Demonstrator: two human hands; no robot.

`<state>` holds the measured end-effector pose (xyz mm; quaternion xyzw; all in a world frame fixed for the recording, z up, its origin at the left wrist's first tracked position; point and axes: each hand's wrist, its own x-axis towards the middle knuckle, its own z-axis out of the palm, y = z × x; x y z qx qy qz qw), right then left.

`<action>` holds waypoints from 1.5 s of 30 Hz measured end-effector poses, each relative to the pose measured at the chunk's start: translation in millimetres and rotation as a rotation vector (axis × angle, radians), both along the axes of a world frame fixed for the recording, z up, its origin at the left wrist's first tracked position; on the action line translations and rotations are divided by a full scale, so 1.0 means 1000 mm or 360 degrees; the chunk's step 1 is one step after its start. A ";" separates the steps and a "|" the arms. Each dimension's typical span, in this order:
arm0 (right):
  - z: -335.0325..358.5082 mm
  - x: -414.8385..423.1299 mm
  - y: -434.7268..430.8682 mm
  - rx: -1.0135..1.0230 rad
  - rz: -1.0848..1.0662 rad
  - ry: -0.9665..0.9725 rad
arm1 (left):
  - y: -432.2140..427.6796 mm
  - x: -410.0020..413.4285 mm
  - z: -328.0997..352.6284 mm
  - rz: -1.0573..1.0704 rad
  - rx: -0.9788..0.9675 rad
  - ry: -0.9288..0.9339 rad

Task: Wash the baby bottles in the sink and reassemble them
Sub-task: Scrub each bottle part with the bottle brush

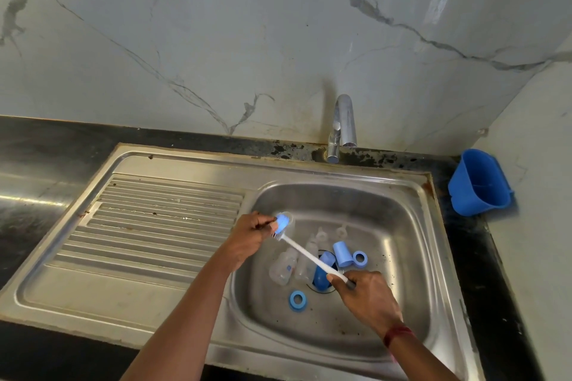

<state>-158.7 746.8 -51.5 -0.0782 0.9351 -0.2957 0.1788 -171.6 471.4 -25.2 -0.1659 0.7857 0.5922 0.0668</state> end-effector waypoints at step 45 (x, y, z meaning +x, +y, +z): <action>0.018 -0.004 -0.022 -0.0181 -0.0238 -0.0109 | 0.006 -0.003 0.005 0.1161 0.1060 -0.0103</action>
